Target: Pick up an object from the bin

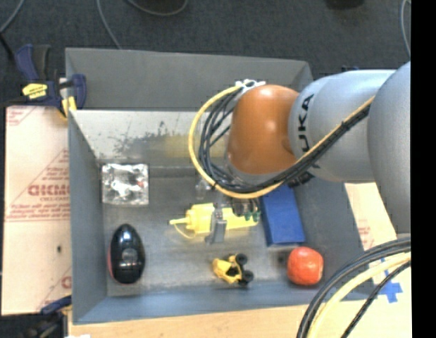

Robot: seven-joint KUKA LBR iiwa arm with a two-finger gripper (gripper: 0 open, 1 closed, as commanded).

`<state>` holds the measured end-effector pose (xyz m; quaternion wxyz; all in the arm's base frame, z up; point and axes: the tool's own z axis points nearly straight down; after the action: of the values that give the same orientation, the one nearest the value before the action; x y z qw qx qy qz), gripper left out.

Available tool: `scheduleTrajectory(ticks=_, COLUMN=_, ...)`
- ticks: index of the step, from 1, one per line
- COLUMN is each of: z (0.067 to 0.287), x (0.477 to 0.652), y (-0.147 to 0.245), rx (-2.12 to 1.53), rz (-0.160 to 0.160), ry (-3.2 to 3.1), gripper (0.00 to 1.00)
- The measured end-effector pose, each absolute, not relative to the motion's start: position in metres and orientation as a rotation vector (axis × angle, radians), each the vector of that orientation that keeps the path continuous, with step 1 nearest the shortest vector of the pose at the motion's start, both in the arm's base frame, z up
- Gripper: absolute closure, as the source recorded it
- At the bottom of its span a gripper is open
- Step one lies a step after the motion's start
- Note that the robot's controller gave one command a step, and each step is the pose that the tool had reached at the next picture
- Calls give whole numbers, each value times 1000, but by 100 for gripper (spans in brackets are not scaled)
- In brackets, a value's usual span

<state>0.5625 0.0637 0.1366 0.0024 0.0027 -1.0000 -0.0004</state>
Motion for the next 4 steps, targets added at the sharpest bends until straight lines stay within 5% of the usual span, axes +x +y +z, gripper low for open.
scheduleTrajectory(ticks=1, z=141, x=564, y=64, rx=6, rz=-2, ry=-3145, gripper=0)
scheduleTrajectory(ticks=2, z=122, x=567, y=55, rx=-64, rz=-4, ry=-3146, gripper=0)
scheduleTrajectory(ticks=3, z=80, x=587, y=44, rx=41, rz=-3, ry=-3148, gripper=100)
scheduleTrajectory(ticks=4, z=80, x=587, y=44, rx=40, rz=-3, ry=-3148, gripper=100)
